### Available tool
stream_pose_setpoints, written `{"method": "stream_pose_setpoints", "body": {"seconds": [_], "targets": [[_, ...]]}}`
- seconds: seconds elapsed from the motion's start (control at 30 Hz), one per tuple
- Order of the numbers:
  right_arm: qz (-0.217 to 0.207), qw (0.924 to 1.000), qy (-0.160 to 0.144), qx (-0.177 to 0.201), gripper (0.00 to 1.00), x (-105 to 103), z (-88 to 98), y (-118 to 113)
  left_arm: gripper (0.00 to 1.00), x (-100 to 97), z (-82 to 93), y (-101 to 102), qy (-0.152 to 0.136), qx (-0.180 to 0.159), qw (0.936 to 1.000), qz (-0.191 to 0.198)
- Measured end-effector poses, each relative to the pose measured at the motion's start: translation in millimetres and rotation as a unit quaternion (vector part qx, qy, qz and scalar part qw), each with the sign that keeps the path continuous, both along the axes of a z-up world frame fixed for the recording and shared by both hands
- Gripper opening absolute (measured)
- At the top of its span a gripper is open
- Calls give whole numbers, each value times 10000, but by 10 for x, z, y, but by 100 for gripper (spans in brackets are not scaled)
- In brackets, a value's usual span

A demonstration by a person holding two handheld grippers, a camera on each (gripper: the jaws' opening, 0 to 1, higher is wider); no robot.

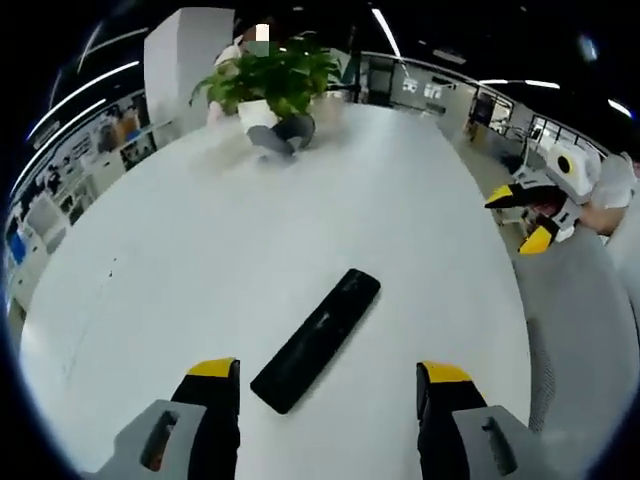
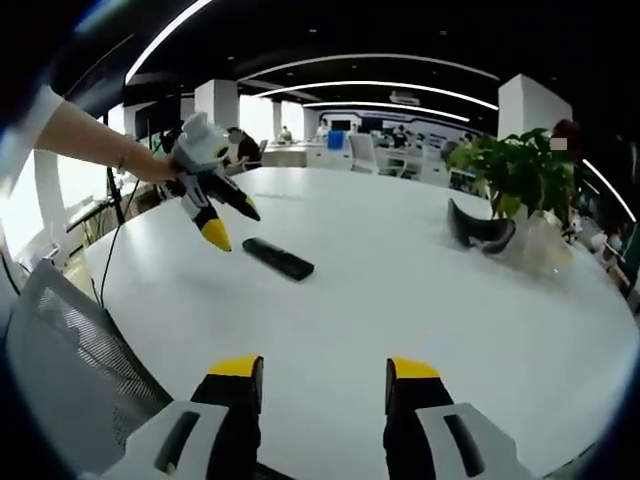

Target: Press the specified remote control buttons in sequence, fully releasing each button before pressing the next.

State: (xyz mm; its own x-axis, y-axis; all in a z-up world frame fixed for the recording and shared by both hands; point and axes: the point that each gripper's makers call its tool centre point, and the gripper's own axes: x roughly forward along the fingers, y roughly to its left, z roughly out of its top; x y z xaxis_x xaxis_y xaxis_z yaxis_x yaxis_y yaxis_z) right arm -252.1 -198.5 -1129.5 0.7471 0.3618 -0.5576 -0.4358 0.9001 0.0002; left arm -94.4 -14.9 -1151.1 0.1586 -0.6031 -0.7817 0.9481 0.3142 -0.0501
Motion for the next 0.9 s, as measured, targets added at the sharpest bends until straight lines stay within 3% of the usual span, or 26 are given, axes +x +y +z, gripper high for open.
{"method": "stream_pose_setpoints", "body": {"seconds": [0.23, 0.37, 0.47, 0.63, 0.77, 0.9], "targets": [[44, 9999, 100, 17, 44, -22, -28, 15, 74, 24, -17, 19, -27, 288, 9989, -357], [63, 9999, 150, 51, 42, -33, -39, 26, 75, 75, -72, 51, -154, 616, 9965, -553], [85, 9998, 181, 49, 41, -39, -50, 33, 75, 69, -121, 37, -64, 730, 9951, -657], [115, 9994, 286, 125, 38, -58, -76, 51, 75, 47, -268, 24, 190, 1152, 9876, -1048], [180, 9990, 382, 177, 34, -80, -101, 80, 77, 154, -322, -7, -32, 1522, 9788, -1368], [181, 9989, 375, 202, 33, -80, -94, 83, 75, 195, -365, -109, 64, 1490, 9800, -1318]]}}
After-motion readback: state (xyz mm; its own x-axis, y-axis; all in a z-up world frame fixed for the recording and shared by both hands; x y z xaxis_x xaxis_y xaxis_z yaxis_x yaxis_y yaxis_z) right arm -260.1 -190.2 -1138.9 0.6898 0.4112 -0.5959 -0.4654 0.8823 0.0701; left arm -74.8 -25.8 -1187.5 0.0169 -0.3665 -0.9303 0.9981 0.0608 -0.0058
